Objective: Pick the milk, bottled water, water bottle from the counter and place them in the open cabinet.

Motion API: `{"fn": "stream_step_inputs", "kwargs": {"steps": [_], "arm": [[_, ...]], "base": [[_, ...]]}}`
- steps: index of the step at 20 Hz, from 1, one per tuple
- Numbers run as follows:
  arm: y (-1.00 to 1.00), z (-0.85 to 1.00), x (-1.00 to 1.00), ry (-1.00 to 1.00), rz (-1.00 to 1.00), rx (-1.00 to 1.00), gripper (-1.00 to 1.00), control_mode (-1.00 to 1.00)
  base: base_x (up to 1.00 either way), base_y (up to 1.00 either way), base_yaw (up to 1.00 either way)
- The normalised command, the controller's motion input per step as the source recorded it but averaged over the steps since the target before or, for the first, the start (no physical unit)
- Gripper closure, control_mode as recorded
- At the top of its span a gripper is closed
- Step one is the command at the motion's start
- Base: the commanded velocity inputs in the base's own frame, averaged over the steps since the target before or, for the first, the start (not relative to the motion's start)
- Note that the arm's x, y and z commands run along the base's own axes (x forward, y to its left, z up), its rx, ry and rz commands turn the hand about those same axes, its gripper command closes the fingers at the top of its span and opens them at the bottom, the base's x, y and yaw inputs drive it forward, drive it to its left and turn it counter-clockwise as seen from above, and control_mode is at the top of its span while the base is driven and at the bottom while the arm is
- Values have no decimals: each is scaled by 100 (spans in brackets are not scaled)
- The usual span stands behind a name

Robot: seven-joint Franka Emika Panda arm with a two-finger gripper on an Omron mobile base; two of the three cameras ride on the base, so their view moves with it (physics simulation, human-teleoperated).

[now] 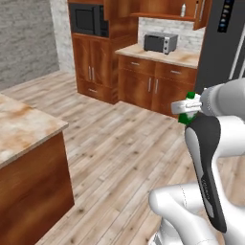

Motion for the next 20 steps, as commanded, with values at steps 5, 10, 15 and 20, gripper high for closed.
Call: {"fn": "stream_step_inputs", "kwargs": {"steps": [5, 10, 15, 20], "arm": [[0, 0, 0, 0, 0, 0, 100, 100], [0, 0, 0, 0, 0, 0, 100, 100], [0, 0, 0, 0, 0, 0, 100, 100], [0, 0, 0, 0, 0, 0, 100, 100]], "base": [[56, 1, -22], [66, 13, -21], [80, 13, -18], [95, 0, -15]]}}
